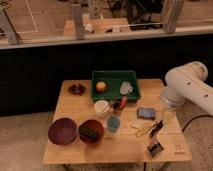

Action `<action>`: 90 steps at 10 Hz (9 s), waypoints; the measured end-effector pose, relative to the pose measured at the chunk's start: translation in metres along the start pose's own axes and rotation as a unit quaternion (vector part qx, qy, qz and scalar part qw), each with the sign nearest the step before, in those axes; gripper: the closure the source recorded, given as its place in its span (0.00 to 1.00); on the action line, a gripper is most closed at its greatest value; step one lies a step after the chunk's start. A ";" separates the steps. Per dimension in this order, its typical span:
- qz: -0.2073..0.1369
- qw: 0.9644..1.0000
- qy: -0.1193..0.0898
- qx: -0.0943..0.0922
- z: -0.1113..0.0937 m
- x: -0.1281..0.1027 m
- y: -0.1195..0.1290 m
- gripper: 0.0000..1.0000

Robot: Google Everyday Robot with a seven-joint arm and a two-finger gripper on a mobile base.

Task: Place apple in red bowl

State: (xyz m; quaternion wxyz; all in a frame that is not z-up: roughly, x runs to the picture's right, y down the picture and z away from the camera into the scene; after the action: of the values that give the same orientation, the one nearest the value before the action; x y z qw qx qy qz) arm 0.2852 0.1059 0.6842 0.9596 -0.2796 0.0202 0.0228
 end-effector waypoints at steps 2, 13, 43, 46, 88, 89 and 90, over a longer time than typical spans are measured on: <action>0.000 1.000 0.000 0.000 0.000 0.000 0.000 0.20; -0.040 0.997 -0.014 0.070 -0.002 -0.011 -0.057 0.20; 0.006 0.932 -0.362 0.030 0.074 -0.243 -0.230 0.20; 0.038 0.930 -0.362 0.058 0.087 -0.242 -0.233 0.20; -0.161 0.894 -0.411 0.072 0.054 -0.292 -0.108 1.00; -0.188 0.888 -0.413 0.070 0.044 -0.293 -0.095 1.00; -0.192 0.887 -0.413 0.071 0.042 -0.291 -0.092 1.00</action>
State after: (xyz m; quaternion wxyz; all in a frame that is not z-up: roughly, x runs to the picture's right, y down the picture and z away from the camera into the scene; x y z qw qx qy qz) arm 0.0011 0.0416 0.7839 0.8840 -0.1746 -0.4308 -0.0496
